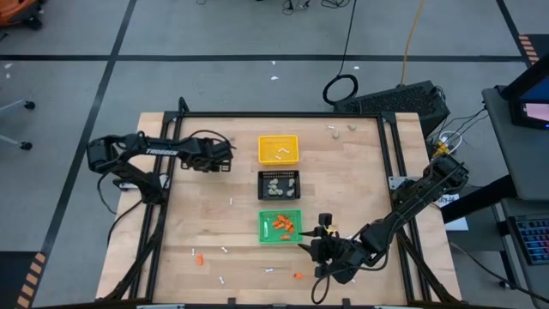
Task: Sort Halloween decoration
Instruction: Put the white bone toy into the yellow basket
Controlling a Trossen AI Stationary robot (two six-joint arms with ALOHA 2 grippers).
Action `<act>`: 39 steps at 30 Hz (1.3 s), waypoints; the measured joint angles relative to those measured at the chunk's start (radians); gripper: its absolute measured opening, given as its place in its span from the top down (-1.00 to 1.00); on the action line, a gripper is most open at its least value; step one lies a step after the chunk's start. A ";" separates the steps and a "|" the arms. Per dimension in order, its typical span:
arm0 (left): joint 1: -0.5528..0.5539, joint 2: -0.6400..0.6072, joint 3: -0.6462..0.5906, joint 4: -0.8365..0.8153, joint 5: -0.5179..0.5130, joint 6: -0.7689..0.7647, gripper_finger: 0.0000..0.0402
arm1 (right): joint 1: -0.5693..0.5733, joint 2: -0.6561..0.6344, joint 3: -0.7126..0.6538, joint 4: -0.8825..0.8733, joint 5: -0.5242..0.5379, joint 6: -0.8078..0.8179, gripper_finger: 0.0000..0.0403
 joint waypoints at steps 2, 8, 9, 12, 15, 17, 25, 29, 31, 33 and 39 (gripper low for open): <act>0.002 0.000 -0.015 0.034 0.001 0.000 0.33 | 0.000 0.000 0.000 0.000 0.000 -0.002 0.32; 0.026 0.000 -0.021 0.051 0.006 0.001 0.33 | 0.000 0.000 0.000 0.000 0.000 -0.003 0.32; 0.033 0.000 -0.021 0.051 0.008 0.001 0.33 | 0.000 0.000 0.000 0.000 0.000 -0.003 0.32; 0.056 0.000 -0.021 0.053 0.013 0.010 0.33 | 0.000 0.000 0.000 0.000 0.000 -0.004 0.32; 0.072 0.000 -0.021 0.061 0.015 0.027 0.33 | 0.000 0.000 0.000 0.000 0.000 -0.005 0.32; 0.082 0.000 -0.021 0.075 0.021 0.032 0.33 | 0.000 0.000 0.000 0.000 0.000 -0.009 0.32; 0.118 0.000 -0.022 0.101 0.023 0.063 0.33 | 0.000 0.000 0.000 0.000 0.000 -0.019 0.32; 0.128 0.000 -0.022 0.106 0.021 0.080 0.33 | 0.000 0.000 0.000 0.000 0.000 -0.019 0.32; 0.127 0.000 -0.022 0.105 0.019 0.081 0.33 | 0.000 0.000 0.000 0.000 0.000 -0.019 0.32; 0.127 0.000 -0.022 0.103 0.029 0.088 0.33 | 0.000 0.000 0.000 0.000 0.000 -0.019 0.32; 0.126 0.000 -0.021 0.091 0.052 0.135 0.33 | 0.000 0.000 0.000 0.000 0.000 -0.019 0.32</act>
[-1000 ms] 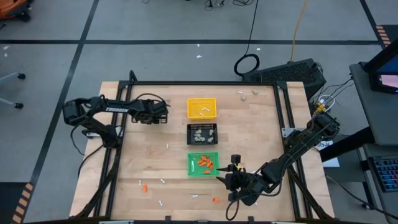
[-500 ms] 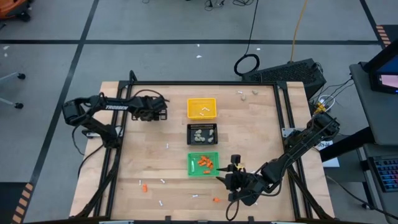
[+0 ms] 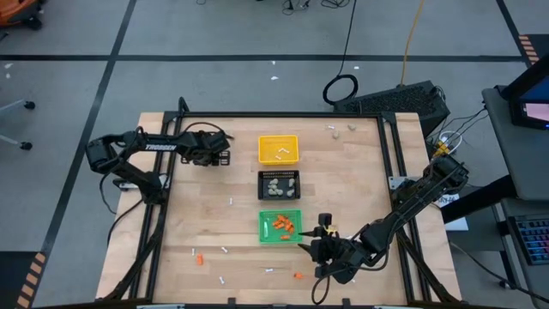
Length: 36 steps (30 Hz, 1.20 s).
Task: Sort Halloween decoration
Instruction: Put the white bone toy into the yellow basket
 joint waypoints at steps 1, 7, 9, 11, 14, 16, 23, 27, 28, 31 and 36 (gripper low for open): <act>0.000 0.000 0.000 -0.005 0.004 0.006 0.33 | 0.000 0.000 0.000 0.000 0.000 -0.001 0.32; 0.006 0.000 0.002 -0.024 0.027 0.047 0.33 | 0.000 0.000 0.000 0.000 0.000 -0.003 0.32; 0.009 0.000 0.002 -0.024 0.032 0.050 0.33 | 0.000 0.000 0.000 0.000 0.000 -0.003 0.32; 0.008 0.000 0.002 -0.023 0.031 0.054 0.35 | 0.000 0.000 0.000 0.000 0.000 -0.003 0.32; 0.008 0.000 0.002 -0.021 0.031 0.058 0.46 | 0.000 0.000 0.000 0.000 0.001 -0.003 0.32; 0.006 0.000 0.002 -0.014 0.031 0.060 0.57 | 0.000 0.000 0.000 0.000 0.001 -0.003 0.32; 0.006 -0.001 0.001 -0.011 0.036 0.088 0.96 | 0.000 0.000 0.000 0.000 0.002 -0.003 0.32; 0.007 -0.001 0.001 -0.011 0.044 0.117 0.96 | 0.000 0.000 0.000 0.000 0.003 -0.003 0.32; 0.007 -0.001 0.002 -0.011 0.046 0.133 0.96 | 0.000 0.000 0.000 0.000 0.003 -0.003 0.32; 0.007 0.000 0.011 -0.017 0.051 0.211 0.98 | 0.000 0.000 0.000 0.000 0.003 -0.007 0.32; 0.005 -0.030 0.029 -0.033 0.108 0.297 0.99 | 0.000 0.000 0.000 0.000 0.004 -0.016 0.32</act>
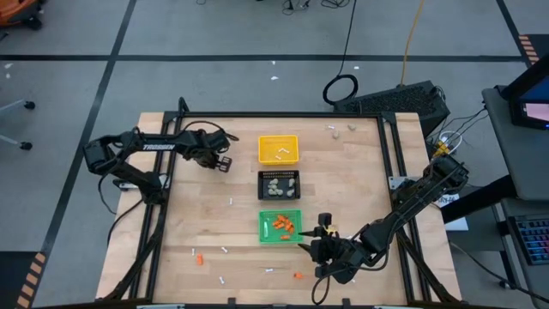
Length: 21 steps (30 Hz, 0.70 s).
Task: Sort Halloween decoration
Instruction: Put the white bone toy into the yellow basket
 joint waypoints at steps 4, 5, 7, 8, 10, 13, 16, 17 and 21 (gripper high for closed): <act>0.002 -0.046 0.014 0.001 0.036 0.044 1.00 | 0.000 0.000 0.000 0.000 0.000 -0.003 0.32; 0.001 -0.062 0.020 0.001 0.052 0.054 1.00 | 0.000 0.000 0.000 0.000 0.000 -0.003 0.32; -0.001 -0.097 0.032 0.005 0.068 0.073 1.00 | 0.000 0.000 0.000 0.000 0.000 -0.001 0.32; -0.006 -0.118 0.037 0.004 0.070 0.081 1.00 | 0.000 0.000 0.000 0.000 0.000 -0.001 0.32; -0.017 -0.167 0.049 0.004 0.072 0.097 1.00 | 0.000 0.000 0.000 0.000 0.000 0.000 0.32; -0.046 -0.257 0.057 0.010 0.073 0.101 1.00 | 0.000 0.000 0.000 0.000 0.000 0.000 0.32; -0.084 -0.361 0.057 0.016 0.072 0.099 1.00 | 0.000 0.000 0.000 0.000 0.000 0.000 0.32; -0.099 -0.396 0.057 0.016 0.068 0.097 1.00 | 0.000 0.000 0.000 0.000 0.000 0.000 0.32; -0.173 -0.521 0.057 0.024 0.039 0.094 1.00 | 0.000 0.000 0.000 0.000 0.000 0.000 0.32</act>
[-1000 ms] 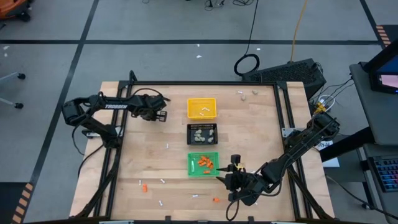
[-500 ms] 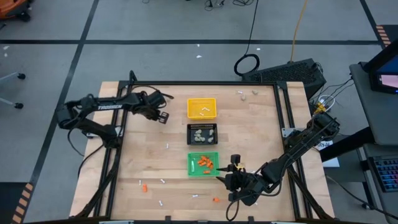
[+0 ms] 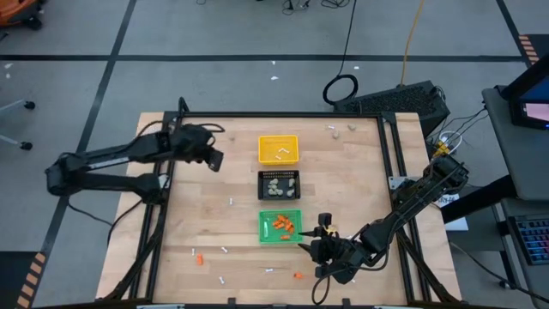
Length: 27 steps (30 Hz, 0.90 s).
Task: Sort Halloween decoration
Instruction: Put the white bone toy into the yellow basket
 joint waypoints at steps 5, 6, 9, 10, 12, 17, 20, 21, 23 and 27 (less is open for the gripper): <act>-0.117 -0.112 0.000 0.080 -0.051 0.005 1.00 | 0.000 0.000 0.000 0.000 0.000 -0.002 0.32; -0.140 -0.127 0.000 0.108 -0.059 0.012 1.00 | 0.000 0.000 0.000 0.000 0.000 -0.002 0.32; -0.208 -0.157 0.000 0.183 -0.083 0.038 1.00 | 0.000 0.000 0.000 0.000 0.000 0.000 0.32; -0.230 -0.162 -0.003 0.220 -0.087 0.050 1.00 | 0.000 0.000 0.000 0.000 0.000 0.000 0.32; -0.273 -0.165 -0.018 0.302 -0.093 0.080 1.00 | 0.000 0.000 0.000 0.000 0.000 0.002 0.32; -0.361 -0.160 -0.063 0.481 -0.137 0.159 1.00 | 0.000 0.000 0.000 0.000 0.000 0.015 0.32; -0.396 -0.159 -0.111 0.609 -0.160 0.190 1.00 | 0.000 0.000 0.000 0.000 0.000 0.025 0.32; -0.404 -0.159 -0.127 0.655 -0.161 0.195 1.00 | 0.000 0.000 0.000 0.000 0.000 0.027 0.32; -0.419 -0.159 -0.160 0.745 -0.163 0.212 1.00 | 0.000 0.000 0.000 0.000 0.000 0.027 0.32; -0.439 -0.159 -0.222 0.919 -0.156 0.249 1.00 | 0.000 0.000 0.000 0.000 0.000 0.027 0.32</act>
